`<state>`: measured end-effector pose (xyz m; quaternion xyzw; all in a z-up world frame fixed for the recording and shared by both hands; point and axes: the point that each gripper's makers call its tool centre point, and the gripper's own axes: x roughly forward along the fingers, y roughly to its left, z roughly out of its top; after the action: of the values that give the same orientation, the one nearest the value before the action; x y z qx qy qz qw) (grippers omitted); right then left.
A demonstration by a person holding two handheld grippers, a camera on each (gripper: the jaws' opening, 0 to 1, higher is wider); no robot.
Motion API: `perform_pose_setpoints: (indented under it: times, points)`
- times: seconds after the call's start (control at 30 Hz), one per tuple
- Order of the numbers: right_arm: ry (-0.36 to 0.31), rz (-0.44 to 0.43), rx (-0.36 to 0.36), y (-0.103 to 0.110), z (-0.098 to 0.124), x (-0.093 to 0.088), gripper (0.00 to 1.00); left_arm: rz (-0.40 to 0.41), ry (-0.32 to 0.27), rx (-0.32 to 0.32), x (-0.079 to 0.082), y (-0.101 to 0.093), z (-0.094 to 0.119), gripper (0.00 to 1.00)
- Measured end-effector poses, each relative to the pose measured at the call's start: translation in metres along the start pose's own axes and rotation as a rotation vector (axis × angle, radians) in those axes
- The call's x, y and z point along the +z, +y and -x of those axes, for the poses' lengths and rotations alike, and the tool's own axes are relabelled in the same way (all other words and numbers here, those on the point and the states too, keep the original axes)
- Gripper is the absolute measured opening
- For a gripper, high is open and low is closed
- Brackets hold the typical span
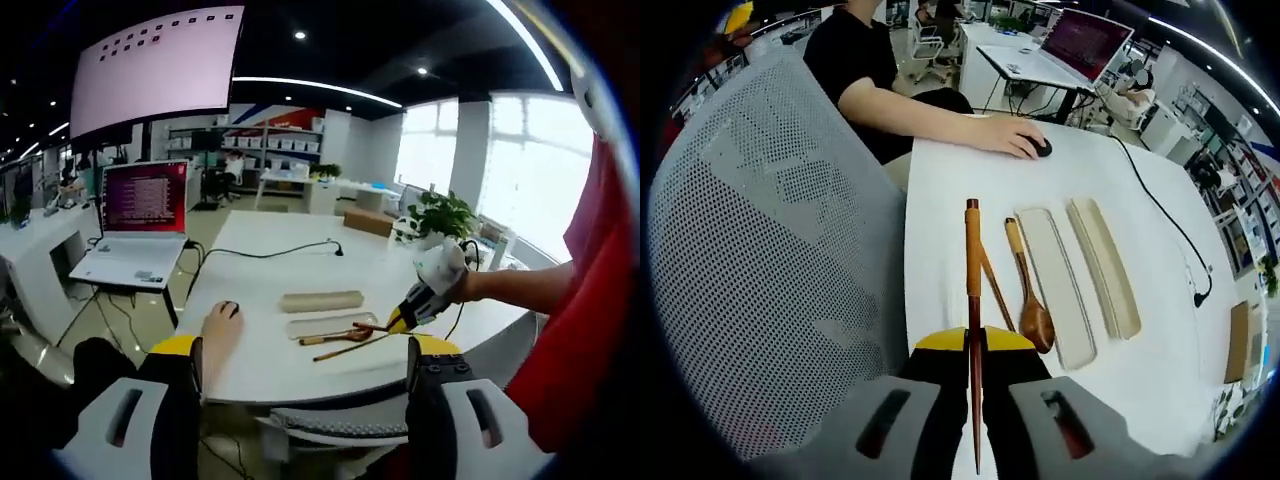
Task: Arrange the utensils inside the cutlery case until each visible utensil rests in its matching compartment.
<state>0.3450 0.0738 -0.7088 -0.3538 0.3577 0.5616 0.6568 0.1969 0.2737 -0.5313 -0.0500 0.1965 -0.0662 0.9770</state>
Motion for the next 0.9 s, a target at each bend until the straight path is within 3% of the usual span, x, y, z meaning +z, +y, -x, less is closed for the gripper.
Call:
perform_pose_setpoints:
  times: [0.13,0.3,0.47,0.67,0.9]
  points:
    - [-0.023,0.043,-0.005,-0.006,0.003,0.004,0.00,-0.018,-0.029,0.001,0.006,-0.011,-0.013,0.86]
    - [-0.021,0.051,-0.026,-0.014,0.015,0.005,0.00,-0.068,-0.002,-0.048,0.009,-0.024,-0.030,0.87]
    - [-0.021,0.012,-0.043,-0.019,0.023,0.009,0.00,-0.059,-0.016,-0.089,0.016,-0.023,-0.040,0.86]
    - [0.001,0.000,-0.058,-0.022,0.028,0.005,0.00,-0.056,0.018,-0.129,0.015,-0.021,-0.061,0.86]
    - [0.020,0.017,-0.052,-0.033,0.028,0.002,0.00,-0.038,-0.019,-0.141,0.023,-0.023,-0.068,0.86]
